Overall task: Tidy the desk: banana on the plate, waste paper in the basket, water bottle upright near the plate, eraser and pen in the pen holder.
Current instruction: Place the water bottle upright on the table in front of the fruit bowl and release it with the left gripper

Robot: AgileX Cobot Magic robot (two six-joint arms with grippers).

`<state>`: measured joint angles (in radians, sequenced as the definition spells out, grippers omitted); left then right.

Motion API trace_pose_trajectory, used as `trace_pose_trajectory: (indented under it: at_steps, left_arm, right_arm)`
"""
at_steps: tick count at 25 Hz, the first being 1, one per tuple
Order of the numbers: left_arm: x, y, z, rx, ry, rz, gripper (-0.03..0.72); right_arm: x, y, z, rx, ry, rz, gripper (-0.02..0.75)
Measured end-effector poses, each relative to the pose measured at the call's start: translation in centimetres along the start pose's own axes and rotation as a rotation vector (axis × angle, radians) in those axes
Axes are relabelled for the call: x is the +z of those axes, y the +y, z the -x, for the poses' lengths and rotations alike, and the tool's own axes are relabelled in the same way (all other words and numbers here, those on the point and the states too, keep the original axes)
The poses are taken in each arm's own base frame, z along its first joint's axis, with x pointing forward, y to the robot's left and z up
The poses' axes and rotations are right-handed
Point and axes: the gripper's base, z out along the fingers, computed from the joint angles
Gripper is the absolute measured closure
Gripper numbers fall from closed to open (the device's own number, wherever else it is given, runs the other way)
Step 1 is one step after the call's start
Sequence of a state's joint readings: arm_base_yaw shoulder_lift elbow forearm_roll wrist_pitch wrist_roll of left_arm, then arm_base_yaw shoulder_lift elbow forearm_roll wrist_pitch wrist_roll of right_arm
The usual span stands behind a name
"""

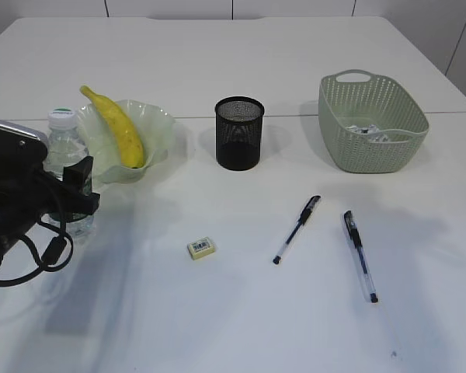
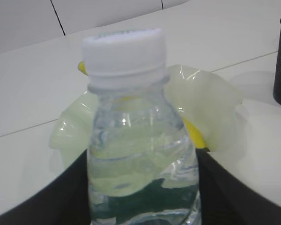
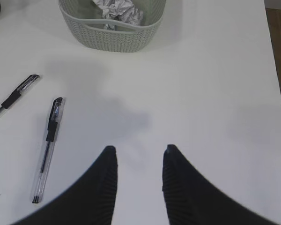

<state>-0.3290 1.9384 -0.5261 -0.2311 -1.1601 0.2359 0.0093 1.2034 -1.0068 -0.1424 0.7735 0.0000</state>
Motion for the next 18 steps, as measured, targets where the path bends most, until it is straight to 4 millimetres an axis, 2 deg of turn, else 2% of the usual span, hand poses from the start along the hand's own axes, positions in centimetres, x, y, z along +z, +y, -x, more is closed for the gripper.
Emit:
trace_pose_trajectory:
  at_steps: [18]
  left_arm:
    - [0.49,-0.2,0.33,0.002,-0.007,-0.014,0.274]
  right_arm:
    - [0.0,0.0,0.0,0.0,0.0,0.0,0.486]
